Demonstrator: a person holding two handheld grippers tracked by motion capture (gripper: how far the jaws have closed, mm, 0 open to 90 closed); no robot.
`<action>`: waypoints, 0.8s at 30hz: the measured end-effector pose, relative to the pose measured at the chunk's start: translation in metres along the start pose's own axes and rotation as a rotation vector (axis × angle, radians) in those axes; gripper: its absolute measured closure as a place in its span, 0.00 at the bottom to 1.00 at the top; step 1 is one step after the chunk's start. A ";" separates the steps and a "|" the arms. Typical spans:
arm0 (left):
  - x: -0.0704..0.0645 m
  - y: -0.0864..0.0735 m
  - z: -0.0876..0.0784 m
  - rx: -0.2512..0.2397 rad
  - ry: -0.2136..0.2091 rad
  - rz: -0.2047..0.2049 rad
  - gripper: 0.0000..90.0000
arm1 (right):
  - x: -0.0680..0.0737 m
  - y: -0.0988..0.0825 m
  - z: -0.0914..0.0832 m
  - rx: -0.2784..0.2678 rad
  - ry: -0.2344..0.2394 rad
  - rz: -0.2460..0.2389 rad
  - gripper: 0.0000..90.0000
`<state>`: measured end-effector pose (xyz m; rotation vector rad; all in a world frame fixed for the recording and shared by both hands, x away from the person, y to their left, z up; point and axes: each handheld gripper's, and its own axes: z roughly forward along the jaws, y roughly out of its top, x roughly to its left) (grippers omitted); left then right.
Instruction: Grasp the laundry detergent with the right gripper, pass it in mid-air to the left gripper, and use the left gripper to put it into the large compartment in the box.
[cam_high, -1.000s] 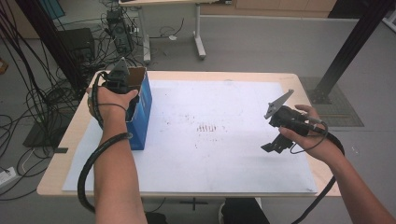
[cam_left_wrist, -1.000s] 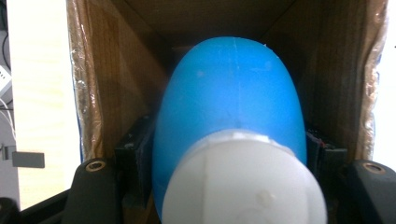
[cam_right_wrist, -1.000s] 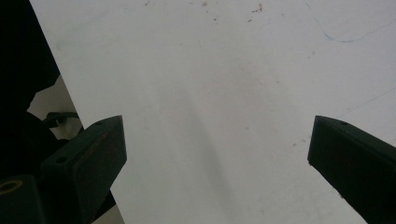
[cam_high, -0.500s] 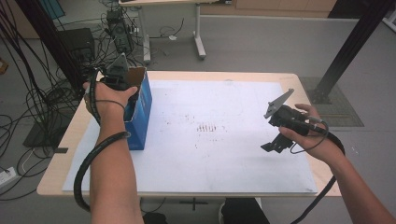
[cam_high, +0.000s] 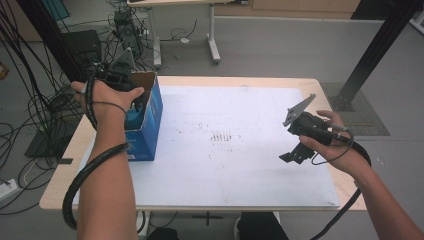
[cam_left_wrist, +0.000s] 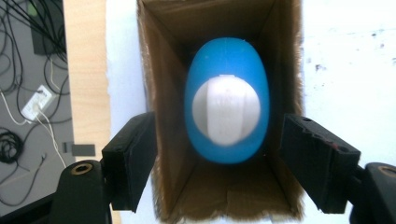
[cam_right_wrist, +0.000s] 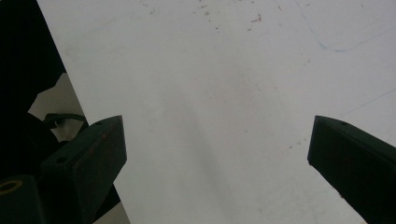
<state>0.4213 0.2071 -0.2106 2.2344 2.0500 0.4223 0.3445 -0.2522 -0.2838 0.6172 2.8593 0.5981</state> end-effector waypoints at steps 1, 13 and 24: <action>0.000 0.000 0.000 0.000 0.000 0.000 0.30 | 0.000 0.000 0.000 0.000 0.000 0.000 0.05; -0.027 0.001 -0.039 -0.079 -0.113 0.095 0.19 | -0.016 0.001 -0.006 0.016 -0.015 0.057 0.05; -0.080 0.020 -0.047 -0.121 -0.173 0.248 0.12 | -0.031 0.004 -0.014 0.016 -0.031 0.065 0.05</action>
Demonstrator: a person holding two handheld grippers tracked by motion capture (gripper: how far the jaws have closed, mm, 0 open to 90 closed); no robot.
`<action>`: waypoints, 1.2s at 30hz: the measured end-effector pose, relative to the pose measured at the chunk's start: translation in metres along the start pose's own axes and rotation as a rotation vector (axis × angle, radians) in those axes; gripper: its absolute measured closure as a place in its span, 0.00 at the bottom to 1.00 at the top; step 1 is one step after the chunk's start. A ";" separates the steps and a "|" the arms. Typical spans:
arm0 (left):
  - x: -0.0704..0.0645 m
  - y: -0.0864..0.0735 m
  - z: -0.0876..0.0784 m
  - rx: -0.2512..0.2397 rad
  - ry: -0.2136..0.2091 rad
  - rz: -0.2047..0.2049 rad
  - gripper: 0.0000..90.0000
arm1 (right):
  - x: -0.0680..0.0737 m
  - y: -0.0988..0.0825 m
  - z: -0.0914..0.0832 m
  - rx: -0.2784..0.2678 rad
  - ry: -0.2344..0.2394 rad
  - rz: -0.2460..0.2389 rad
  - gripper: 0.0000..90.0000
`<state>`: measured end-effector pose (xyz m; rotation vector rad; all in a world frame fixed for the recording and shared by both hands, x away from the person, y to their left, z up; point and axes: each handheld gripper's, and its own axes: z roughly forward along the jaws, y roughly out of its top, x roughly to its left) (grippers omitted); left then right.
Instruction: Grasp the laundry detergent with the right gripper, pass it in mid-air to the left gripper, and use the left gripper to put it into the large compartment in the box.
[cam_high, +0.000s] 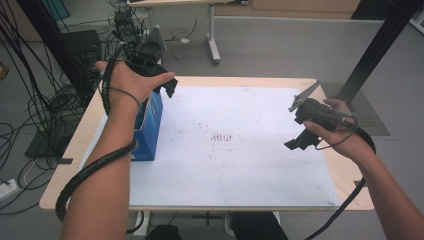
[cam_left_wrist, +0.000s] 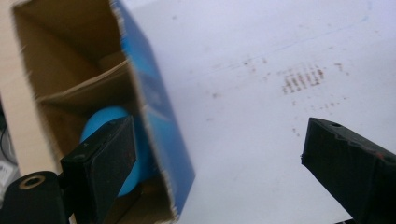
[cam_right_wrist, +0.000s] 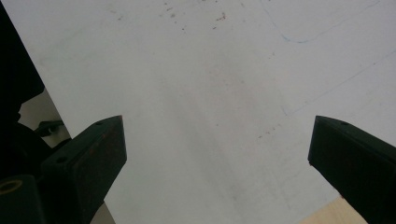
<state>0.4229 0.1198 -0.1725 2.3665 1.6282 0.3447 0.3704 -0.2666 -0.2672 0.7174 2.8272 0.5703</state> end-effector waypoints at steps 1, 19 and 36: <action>-0.005 0.003 0.002 0.005 -0.001 0.019 0.12 | -0.001 0.000 0.000 -0.002 0.002 -0.001 0.05; -0.030 0.035 0.013 -0.022 -0.029 0.053 0.06 | -0.015 -0.008 -0.003 0.020 -0.001 0.007 0.05; -0.011 0.060 0.042 -0.008 -0.017 -0.041 0.05 | -0.010 -0.006 0.005 0.038 0.016 -0.012 0.05</action>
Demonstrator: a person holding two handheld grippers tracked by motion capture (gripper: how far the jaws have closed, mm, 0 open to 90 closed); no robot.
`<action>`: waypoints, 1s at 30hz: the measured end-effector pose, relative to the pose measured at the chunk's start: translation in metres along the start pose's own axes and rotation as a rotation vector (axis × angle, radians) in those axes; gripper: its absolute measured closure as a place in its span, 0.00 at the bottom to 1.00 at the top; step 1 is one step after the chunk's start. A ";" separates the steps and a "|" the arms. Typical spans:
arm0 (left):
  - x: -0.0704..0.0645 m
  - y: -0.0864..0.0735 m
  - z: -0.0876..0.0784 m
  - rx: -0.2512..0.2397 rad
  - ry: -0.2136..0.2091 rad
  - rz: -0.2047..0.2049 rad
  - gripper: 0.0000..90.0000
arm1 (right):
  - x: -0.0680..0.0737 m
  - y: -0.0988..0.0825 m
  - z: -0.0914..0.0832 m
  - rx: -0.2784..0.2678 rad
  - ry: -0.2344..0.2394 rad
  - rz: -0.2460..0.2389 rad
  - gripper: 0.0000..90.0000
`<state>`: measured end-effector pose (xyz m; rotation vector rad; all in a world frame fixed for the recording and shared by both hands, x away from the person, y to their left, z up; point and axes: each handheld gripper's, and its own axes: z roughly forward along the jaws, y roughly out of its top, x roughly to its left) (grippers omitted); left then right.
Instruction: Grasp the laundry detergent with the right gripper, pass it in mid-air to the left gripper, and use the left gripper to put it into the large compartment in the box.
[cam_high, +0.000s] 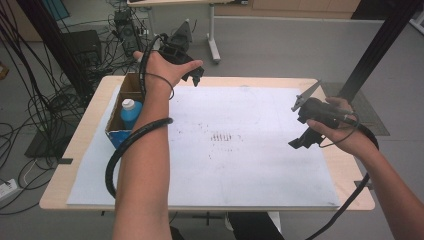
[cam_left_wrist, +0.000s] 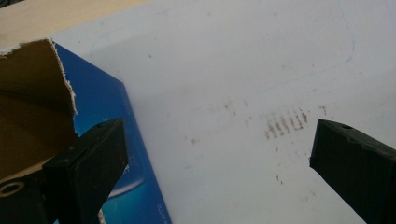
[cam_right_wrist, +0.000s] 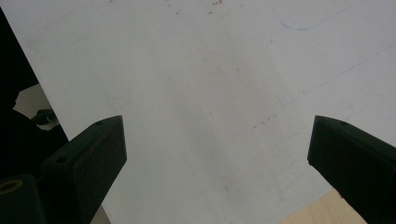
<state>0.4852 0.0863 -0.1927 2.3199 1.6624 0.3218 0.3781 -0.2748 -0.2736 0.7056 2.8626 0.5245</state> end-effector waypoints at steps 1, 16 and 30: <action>0.000 0.001 0.004 -0.002 0.000 -0.002 0.05 | 0.000 0.000 0.000 0.000 0.000 0.000 0.05; 0.000 0.007 0.071 0.072 -0.010 -0.018 0.06 | -0.002 0.002 0.004 0.014 0.002 -0.010 0.05; 0.006 -0.001 0.079 0.085 -0.011 -0.053 0.06 | 0.002 0.003 0.001 0.008 -0.003 -0.016 0.05</action>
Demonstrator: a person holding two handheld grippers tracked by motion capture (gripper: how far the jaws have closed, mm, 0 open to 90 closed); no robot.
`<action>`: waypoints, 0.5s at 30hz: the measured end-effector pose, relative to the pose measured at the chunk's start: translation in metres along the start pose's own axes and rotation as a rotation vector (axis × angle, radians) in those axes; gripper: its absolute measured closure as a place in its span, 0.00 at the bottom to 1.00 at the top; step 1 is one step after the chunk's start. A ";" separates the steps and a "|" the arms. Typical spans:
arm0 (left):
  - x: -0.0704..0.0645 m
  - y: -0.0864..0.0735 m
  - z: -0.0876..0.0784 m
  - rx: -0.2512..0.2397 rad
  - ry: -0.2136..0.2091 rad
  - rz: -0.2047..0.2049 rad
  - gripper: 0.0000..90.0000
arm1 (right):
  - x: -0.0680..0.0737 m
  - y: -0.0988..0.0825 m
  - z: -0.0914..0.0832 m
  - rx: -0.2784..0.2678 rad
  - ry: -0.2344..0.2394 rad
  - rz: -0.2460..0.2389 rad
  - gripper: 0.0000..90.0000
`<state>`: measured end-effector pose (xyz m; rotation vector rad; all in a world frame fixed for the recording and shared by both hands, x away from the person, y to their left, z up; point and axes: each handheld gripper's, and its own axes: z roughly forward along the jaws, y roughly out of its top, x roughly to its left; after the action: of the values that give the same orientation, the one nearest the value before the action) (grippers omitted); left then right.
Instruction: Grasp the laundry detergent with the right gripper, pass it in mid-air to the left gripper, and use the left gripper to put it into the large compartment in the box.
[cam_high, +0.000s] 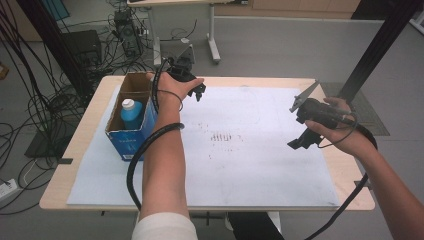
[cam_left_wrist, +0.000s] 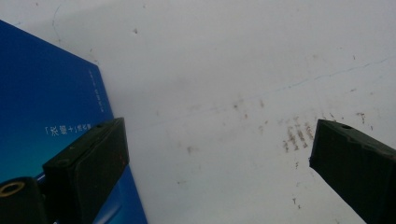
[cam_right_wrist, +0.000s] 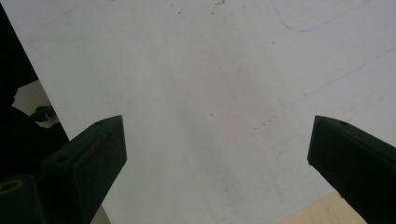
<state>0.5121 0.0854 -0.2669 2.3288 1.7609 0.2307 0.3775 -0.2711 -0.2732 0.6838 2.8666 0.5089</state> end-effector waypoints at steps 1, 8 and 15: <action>0.000 0.000 0.000 0.001 0.001 0.003 0.06 | 0.000 0.000 0.000 -0.001 0.000 0.000 0.05; 0.000 -0.001 0.000 0.003 -0.003 0.004 0.05 | 0.001 0.003 -0.001 -0.001 -0.003 -0.003 0.05; 0.001 -0.003 0.002 0.009 -0.012 0.003 0.06 | 0.002 0.004 -0.003 -0.002 -0.006 -0.003 0.05</action>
<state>0.5097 0.0871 -0.2695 2.3340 1.7565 0.2089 0.3769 -0.2680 -0.2693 0.6801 2.8605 0.5081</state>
